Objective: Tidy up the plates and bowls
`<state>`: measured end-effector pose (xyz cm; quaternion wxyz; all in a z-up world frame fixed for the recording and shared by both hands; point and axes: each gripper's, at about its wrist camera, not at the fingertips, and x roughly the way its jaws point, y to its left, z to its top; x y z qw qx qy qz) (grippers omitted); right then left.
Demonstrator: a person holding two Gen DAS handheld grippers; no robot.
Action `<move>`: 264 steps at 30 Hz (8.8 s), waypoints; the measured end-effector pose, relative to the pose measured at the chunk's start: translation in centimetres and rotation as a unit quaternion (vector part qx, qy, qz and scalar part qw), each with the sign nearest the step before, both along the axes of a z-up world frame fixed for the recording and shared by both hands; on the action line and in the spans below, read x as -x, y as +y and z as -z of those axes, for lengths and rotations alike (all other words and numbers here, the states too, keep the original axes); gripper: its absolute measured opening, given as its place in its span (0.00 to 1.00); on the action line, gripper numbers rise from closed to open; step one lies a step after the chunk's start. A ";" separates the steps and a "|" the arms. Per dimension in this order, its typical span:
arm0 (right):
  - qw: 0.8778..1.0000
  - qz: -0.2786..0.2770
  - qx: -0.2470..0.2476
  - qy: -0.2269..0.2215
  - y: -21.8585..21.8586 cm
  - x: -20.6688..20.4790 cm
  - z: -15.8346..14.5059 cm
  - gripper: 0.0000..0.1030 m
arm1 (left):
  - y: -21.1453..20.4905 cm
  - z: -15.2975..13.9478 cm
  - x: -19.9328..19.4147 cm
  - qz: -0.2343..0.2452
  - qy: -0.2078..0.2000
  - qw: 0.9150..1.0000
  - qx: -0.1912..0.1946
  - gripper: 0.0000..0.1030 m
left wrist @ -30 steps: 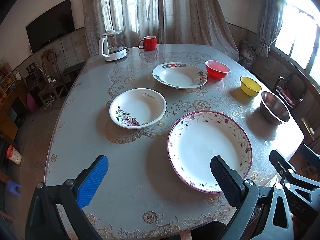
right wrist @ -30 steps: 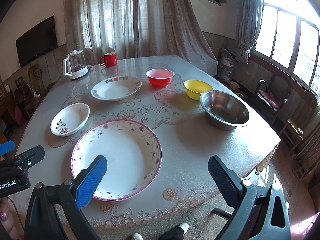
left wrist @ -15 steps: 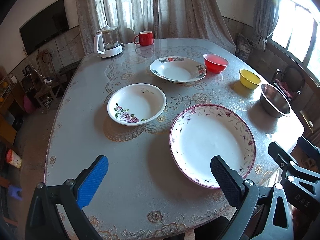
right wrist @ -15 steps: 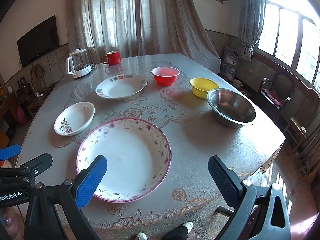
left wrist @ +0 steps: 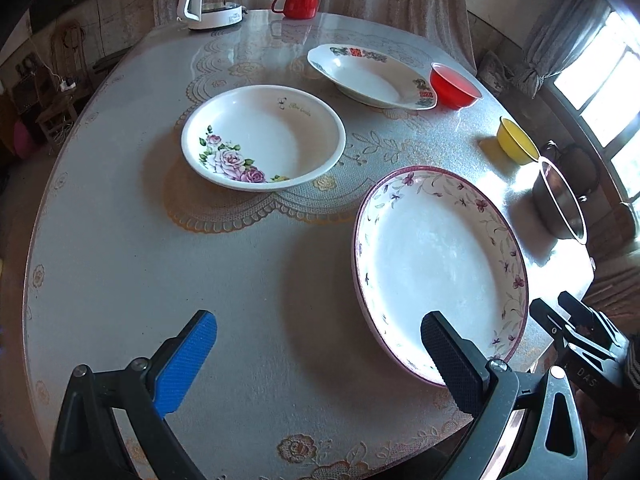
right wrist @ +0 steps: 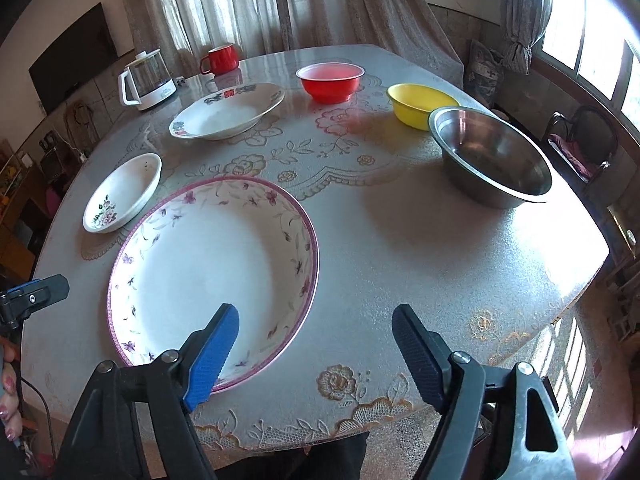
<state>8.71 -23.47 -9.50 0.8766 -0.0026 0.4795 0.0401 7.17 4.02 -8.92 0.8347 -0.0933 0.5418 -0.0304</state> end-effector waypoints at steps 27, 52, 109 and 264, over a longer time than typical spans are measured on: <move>0.996 -0.071 -0.033 0.047 -0.1 -6.1 3.8 0.35 | -5.0 3.7 -4.8 0.060 -0.011 0.997 0.041 0.61; 0.987 -0.073 -0.125 0.066 -1.6 -7.2 4.0 0.11 | -4.9 4.2 -5.2 0.083 -0.054 0.995 -0.009 0.36; 0.968 -0.164 -0.136 0.134 -3.2 -15.6 3.8 0.13 | -7.1 3.9 -7.4 -0.040 -0.028 0.998 -0.049 0.19; 0.965 -0.069 -0.232 0.098 1.8 -27.8 -2.1 0.08 | -1.7 0.6 -27.7 0.043 -0.053 0.996 0.057 0.33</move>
